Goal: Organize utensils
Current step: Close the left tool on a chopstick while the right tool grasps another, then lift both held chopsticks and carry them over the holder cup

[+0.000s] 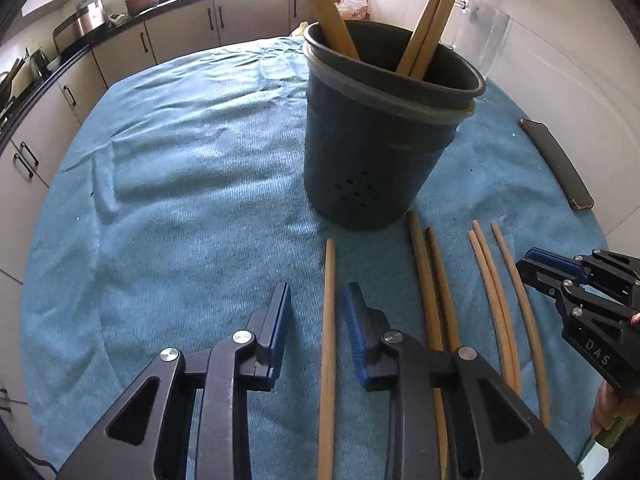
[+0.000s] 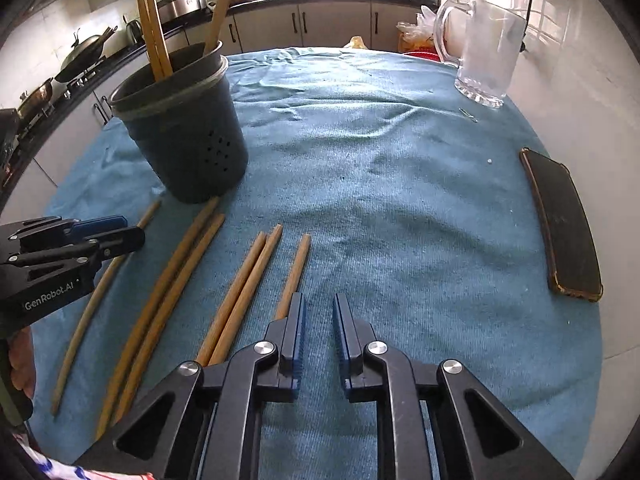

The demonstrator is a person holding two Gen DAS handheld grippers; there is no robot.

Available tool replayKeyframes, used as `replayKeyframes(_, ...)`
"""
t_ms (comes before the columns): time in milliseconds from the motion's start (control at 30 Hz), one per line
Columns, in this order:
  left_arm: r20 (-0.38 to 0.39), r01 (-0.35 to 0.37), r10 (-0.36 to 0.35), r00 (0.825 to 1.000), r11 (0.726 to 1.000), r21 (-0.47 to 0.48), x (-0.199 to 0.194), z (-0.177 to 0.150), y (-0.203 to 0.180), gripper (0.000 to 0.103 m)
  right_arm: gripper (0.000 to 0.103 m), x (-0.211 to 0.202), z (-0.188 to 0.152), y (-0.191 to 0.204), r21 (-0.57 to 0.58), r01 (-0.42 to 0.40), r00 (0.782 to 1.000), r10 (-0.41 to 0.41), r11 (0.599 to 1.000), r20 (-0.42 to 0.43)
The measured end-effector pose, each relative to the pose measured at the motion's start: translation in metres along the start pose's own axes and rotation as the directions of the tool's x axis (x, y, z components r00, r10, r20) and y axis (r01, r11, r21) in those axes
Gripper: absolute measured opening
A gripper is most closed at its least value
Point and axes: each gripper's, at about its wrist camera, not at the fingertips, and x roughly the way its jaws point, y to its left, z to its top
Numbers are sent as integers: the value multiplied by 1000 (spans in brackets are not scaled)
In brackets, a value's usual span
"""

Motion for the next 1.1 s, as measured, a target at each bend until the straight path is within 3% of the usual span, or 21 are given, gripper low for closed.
replayKeyframes(200,3,-1,1,1000,1000,14,3,4,-5,27,16,-9,2,-15,129,-96,995,95,987,13)
replayKeyframes(500,-17,-2,3,1000,999,43,11,13,-6,27,16,0,2,10,43,-46,998,48,998,-40)
replayKeyframes(733,-11,12,-11,1000,997,81,11,13,-9,24,13,9,16,11,59,-28,998,31,998,-51)
replayKeyframes(767,-7,17,-17,1000,997,71,10,12,-7,8,12,10,17,11,60,-28,999,30,998,-45)
replayKeyframes(800,-8,29,-29,1000,998,50,9,12,-4,5,9,10,16,12,55,-22,999,24,998,-37)
replayKeyframes(900,3,53,-53,999,999,-7,2,10,3,5,6,7,14,10,74,-55,998,56,996,-8)
replayKeyframes(1100,109,60,-54,993,997,-47,-48,3,9,5,6,-32,3,1,113,-109,988,96,988,117)
